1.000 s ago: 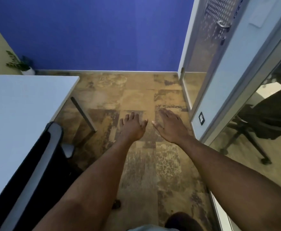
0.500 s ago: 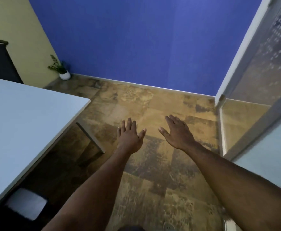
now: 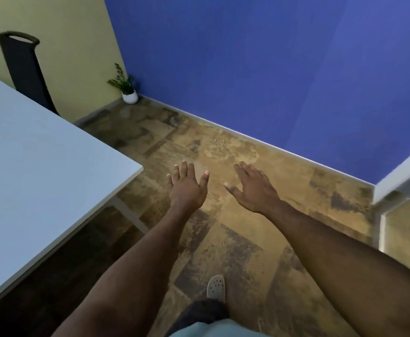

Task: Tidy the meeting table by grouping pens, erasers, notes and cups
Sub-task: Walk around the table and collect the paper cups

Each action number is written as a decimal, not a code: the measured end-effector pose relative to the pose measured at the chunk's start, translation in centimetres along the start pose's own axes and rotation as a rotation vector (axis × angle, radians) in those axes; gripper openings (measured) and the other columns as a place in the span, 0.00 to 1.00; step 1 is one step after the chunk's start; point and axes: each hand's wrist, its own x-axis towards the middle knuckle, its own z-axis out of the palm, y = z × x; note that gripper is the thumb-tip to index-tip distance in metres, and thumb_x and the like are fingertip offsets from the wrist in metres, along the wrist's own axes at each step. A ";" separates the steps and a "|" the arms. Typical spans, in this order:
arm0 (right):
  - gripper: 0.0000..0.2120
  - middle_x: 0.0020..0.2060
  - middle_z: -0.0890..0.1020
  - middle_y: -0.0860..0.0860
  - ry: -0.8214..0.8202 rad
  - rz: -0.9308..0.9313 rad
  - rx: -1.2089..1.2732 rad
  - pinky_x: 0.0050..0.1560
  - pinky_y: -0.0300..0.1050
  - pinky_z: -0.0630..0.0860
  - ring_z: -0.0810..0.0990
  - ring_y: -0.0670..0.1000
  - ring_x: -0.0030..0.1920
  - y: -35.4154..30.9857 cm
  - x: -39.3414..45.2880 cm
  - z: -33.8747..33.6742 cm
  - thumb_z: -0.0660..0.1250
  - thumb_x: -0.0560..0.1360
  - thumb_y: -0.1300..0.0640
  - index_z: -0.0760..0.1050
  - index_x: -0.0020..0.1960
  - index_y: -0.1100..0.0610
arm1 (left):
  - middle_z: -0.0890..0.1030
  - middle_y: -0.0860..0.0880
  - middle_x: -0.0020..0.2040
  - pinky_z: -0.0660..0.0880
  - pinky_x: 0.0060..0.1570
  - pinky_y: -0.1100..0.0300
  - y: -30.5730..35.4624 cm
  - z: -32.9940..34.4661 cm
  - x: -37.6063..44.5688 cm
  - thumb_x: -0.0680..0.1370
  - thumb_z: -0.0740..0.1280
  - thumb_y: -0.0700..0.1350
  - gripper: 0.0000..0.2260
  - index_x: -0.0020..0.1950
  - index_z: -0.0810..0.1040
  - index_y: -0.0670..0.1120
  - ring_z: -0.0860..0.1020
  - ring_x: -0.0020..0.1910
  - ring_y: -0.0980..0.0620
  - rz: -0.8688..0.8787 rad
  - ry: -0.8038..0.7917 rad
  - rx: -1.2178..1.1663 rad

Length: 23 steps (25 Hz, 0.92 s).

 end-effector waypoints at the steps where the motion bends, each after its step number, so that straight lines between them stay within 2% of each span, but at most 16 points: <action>1: 0.40 0.79 0.52 0.50 -0.016 -0.006 -0.008 0.74 0.54 0.48 0.51 0.54 0.78 0.6 3.8 -0.2 0.42 0.74 0.27 0.49 0.78 0.49 | 0.54 0.46 0.80 0.43 0.75 0.45 0.2 0.0 3.6 0.81 0.44 0.63 0.32 0.78 0.56 0.46 0.47 0.79 0.45 -0.010 0.005 -0.007; 9: 0.40 0.79 0.52 0.51 -0.040 -0.124 0.034 0.74 0.53 0.48 0.51 0.53 0.78 1.7 28.1 -0.8 0.42 0.74 0.27 0.48 0.78 0.50 | 0.54 0.46 0.80 0.42 0.75 0.45 -0.8 -1.6 25.6 0.81 0.45 0.63 0.31 0.78 0.58 0.45 0.48 0.79 0.45 -0.064 0.078 0.015; 16: 0.39 0.79 0.51 0.50 -0.135 -0.291 0.123 0.75 0.53 0.47 0.50 0.52 0.78 0.0 50.8 3.5 0.44 0.75 0.28 0.48 0.78 0.50 | 0.52 0.48 0.80 0.41 0.75 0.46 -5.9 -0.5 43.1 0.80 0.44 0.65 0.32 0.79 0.57 0.47 0.47 0.79 0.47 -0.304 0.071 0.065; 23: 0.40 0.79 0.53 0.50 -0.226 -0.563 0.142 0.75 0.51 0.48 0.50 0.51 0.78 -5.1 72.3 4.1 0.45 0.74 0.28 0.50 0.78 0.51 | 0.51 0.49 0.80 0.40 0.75 0.47 -10.1 -5.4 57.1 0.81 0.46 0.63 0.31 0.79 0.57 0.47 0.46 0.79 0.48 -0.523 0.144 0.092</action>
